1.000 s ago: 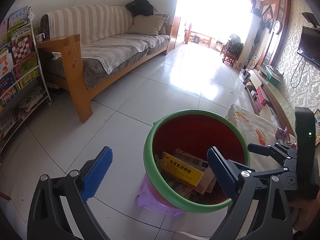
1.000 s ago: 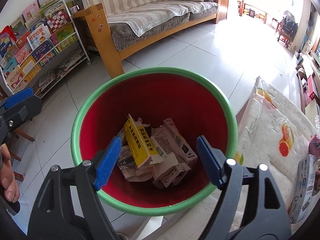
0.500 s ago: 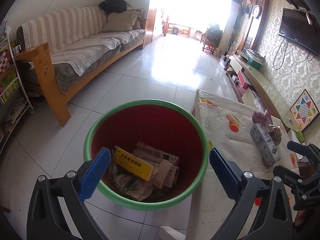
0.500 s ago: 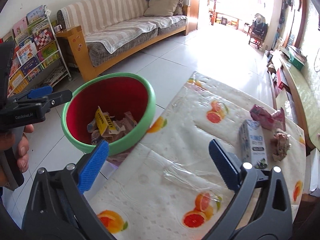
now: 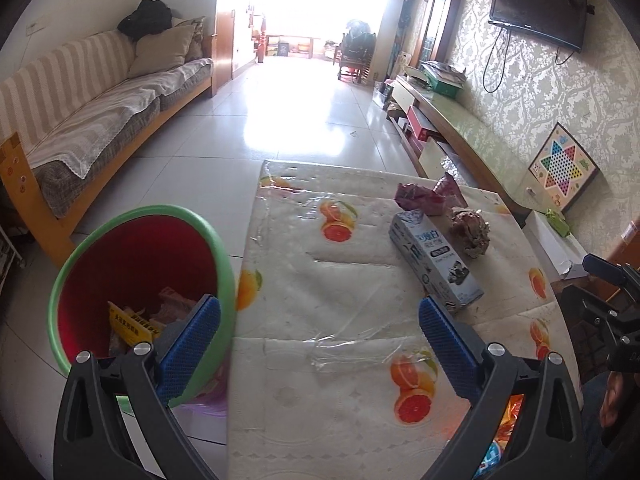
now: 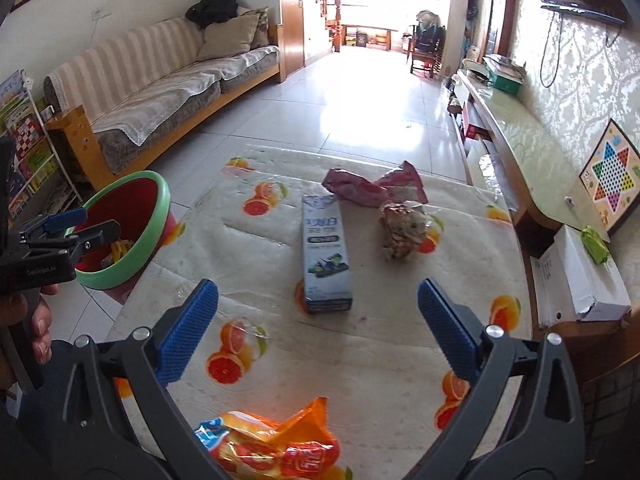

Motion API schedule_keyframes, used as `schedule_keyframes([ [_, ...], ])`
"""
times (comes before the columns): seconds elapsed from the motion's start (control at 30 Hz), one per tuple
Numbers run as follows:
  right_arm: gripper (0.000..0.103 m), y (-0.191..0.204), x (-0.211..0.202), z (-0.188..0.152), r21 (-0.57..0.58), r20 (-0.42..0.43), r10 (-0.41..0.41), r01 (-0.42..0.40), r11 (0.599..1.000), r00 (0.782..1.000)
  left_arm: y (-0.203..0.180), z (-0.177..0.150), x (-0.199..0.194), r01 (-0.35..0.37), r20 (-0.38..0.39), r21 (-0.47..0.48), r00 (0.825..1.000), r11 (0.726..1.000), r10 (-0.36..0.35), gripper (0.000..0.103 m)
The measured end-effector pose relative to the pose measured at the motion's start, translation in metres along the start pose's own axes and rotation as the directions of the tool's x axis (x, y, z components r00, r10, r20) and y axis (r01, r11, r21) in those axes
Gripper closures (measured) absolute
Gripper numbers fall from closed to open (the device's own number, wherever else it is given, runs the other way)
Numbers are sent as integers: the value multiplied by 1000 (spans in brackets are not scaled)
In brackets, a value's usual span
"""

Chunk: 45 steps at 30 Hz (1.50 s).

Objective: Collect trash
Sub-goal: 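Move both grippers back over the table toward the remaining trash, then grasp the white toothpaste box with the left gripper while the right grasps the crumpled paper ball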

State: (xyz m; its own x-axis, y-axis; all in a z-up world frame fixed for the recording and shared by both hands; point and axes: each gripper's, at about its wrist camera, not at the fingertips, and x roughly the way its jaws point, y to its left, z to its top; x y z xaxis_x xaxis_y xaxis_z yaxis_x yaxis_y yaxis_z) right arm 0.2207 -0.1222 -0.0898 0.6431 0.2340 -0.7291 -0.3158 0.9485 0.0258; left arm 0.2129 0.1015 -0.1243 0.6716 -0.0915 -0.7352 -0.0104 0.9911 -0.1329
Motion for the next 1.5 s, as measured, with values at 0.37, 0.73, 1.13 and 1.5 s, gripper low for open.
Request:
schedule_keyframes([
  [0.37, 5, -87, -12, -23, 115, 12, -25, 24, 993, 1000, -109, 7, 72, 51, -107, 65, 993, 997, -44, 8],
  [0.73, 5, -141, -5, -51, 224, 0, -20, 20, 974, 1000, -140, 21, 155, -65, -241, -18, 969, 998, 59, 8],
  [1.13, 5, -160, 9, -60, 287, -2, 20, -19, 958, 1000, -152, 24, 197, -183, -303, -11, 937, 983, 171, 31],
  [1.5, 5, -161, 19, -62, 288, -24, 28, -20, 957, 999, -152, 27, 188, -137, -286, 23, 948, 990, 138, 55],
])
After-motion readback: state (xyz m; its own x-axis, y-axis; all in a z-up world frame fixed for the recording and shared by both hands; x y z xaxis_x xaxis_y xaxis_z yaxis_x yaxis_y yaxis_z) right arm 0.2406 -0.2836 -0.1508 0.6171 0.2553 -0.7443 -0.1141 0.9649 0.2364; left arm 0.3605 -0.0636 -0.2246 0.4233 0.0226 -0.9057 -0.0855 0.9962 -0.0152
